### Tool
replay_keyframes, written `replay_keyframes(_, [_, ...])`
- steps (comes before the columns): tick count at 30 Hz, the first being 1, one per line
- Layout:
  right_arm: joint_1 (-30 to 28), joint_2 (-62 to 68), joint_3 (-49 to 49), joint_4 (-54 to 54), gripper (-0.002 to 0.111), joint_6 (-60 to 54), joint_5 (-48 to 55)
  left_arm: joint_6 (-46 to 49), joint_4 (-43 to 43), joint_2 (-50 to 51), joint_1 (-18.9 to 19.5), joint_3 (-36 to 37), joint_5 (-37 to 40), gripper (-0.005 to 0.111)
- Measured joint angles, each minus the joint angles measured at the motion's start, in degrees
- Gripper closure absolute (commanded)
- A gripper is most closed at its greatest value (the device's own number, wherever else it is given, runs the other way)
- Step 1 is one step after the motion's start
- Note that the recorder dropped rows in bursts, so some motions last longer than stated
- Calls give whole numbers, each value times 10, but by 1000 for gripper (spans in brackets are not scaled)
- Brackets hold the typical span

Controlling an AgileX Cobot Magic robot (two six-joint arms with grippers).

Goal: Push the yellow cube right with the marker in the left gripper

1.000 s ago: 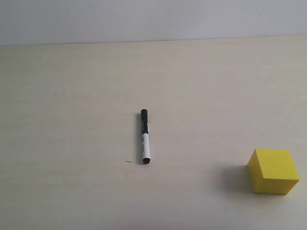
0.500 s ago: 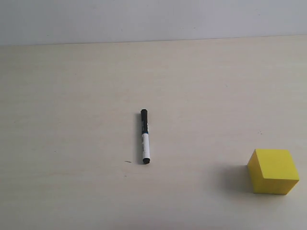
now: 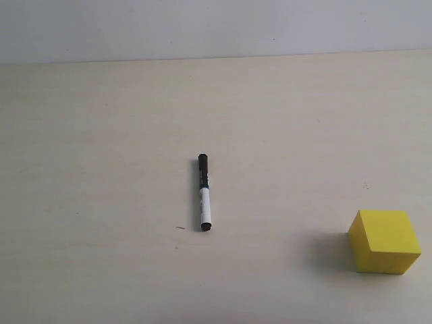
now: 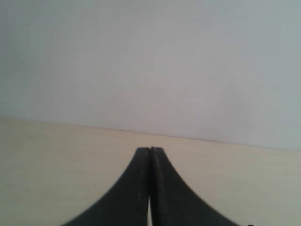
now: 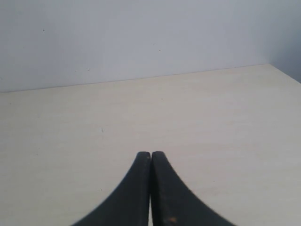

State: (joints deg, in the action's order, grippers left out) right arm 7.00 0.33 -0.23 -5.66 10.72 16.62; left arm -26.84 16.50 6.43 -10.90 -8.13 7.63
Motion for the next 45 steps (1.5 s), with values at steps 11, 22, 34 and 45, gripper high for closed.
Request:
replay_keyframes(11, [0, 0, 0, 0, 108, 0, 0, 73, -46, 0, 0, 43, 4, 107])
replay_keyframes(22, [0, 0, 0, 0, 108, 0, 0, 96, -47, -34, 0, 79, 3, 107])
replay_keyframes(34, [0, 0, 0, 0, 108, 0, 0, 99, -47, -61, 0, 80, 3, 107])
replay_keyframes(45, [0, 0, 0, 0, 108, 0, 0, 99, -47, -61, 0, 80, 60, 107])
